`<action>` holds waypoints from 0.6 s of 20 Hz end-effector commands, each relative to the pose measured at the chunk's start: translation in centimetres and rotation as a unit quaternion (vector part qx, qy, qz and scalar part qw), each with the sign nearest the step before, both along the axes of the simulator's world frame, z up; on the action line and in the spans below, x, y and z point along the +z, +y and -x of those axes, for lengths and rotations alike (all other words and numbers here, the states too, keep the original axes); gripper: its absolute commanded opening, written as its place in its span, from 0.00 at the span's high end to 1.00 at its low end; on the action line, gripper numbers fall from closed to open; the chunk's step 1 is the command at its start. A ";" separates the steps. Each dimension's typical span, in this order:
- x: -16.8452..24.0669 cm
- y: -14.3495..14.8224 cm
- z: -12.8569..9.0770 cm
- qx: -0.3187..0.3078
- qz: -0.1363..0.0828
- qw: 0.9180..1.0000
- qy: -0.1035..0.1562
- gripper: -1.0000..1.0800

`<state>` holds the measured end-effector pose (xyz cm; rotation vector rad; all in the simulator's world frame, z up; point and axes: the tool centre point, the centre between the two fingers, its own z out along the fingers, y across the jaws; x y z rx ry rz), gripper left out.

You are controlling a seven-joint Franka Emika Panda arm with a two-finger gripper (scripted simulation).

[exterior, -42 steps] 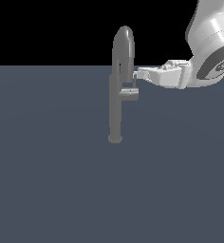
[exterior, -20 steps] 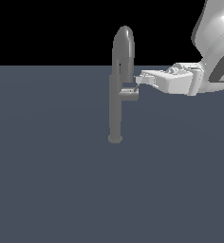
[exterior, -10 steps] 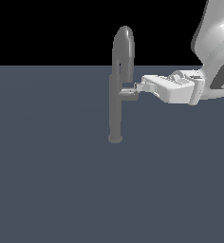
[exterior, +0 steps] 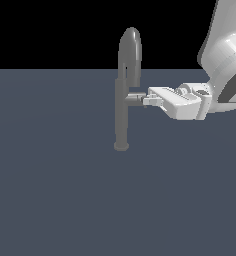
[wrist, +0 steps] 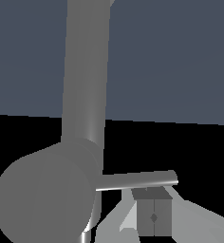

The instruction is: Turn on the faucet by rotating a designated handle.

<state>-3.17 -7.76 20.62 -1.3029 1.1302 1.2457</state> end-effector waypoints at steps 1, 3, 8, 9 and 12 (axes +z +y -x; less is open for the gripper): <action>-2.0 0.0 0.0 -0.002 0.000 1.000 0.012 1.00; -3.1 0.0 -0.1 -0.003 0.000 1.000 0.015 1.00; -5.2 0.0 -0.4 -0.004 0.000 1.000 0.023 1.00; -1.4 0.0 -1.1 0.004 -0.003 1.000 -0.007 1.00; -2.7 0.1 -1.6 0.002 -0.002 1.000 0.000 1.00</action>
